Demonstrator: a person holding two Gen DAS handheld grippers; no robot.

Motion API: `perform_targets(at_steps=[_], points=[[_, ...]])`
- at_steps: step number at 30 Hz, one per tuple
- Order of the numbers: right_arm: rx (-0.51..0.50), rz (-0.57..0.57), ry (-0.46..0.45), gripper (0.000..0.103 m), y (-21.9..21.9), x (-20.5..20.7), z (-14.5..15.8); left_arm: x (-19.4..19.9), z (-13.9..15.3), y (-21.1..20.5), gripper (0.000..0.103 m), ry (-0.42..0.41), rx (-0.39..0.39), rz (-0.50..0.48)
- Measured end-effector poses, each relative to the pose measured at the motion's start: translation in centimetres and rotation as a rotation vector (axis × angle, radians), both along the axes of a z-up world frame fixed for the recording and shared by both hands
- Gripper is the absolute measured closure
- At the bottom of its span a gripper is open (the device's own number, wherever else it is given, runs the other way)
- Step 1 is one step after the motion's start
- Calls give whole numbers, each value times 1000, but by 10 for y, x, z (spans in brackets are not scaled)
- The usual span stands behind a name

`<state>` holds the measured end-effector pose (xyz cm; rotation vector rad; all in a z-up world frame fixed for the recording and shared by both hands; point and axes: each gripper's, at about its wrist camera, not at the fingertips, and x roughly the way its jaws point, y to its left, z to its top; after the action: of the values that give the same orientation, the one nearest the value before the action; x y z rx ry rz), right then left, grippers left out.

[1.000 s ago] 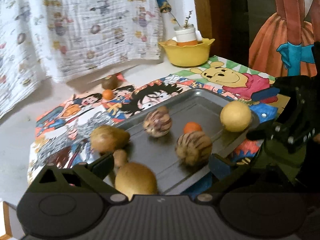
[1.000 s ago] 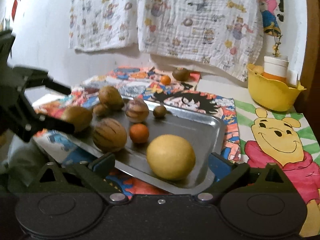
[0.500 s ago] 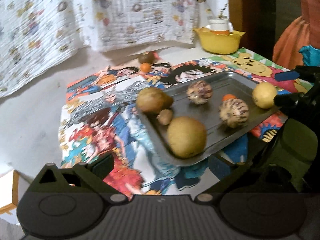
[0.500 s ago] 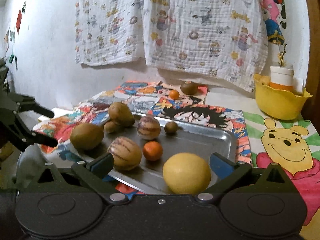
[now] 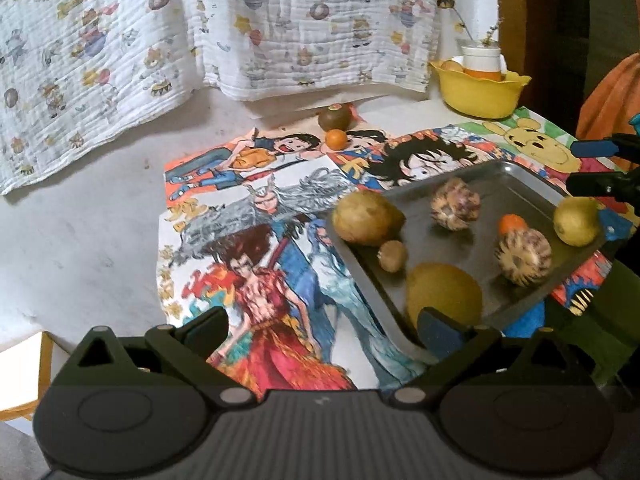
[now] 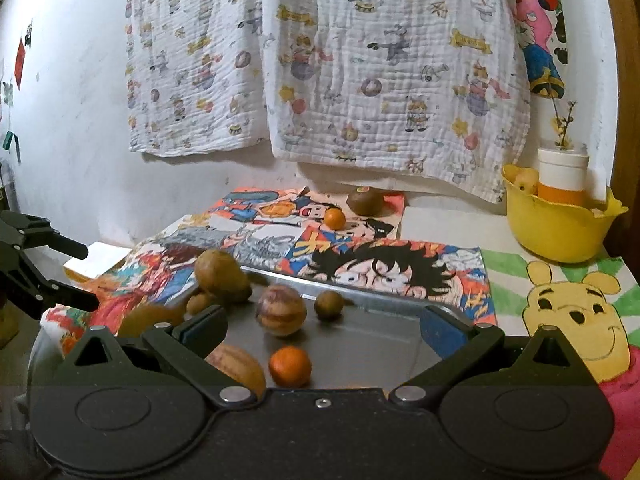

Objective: Organize fruits
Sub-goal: 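Reach the right tool to the brown kiwi while the left tool reaches the small tangerine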

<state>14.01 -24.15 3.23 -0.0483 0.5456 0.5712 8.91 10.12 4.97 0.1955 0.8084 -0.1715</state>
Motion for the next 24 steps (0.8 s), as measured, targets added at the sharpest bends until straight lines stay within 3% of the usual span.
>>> perform_targets(at_steps=[9, 24], points=[[9, -4, 22, 1, 9, 50, 3, 55, 5, 7, 1, 23, -7, 11], [-107, 10, 40, 1, 30, 162, -2, 189, -9, -10, 1, 58, -94, 17]])
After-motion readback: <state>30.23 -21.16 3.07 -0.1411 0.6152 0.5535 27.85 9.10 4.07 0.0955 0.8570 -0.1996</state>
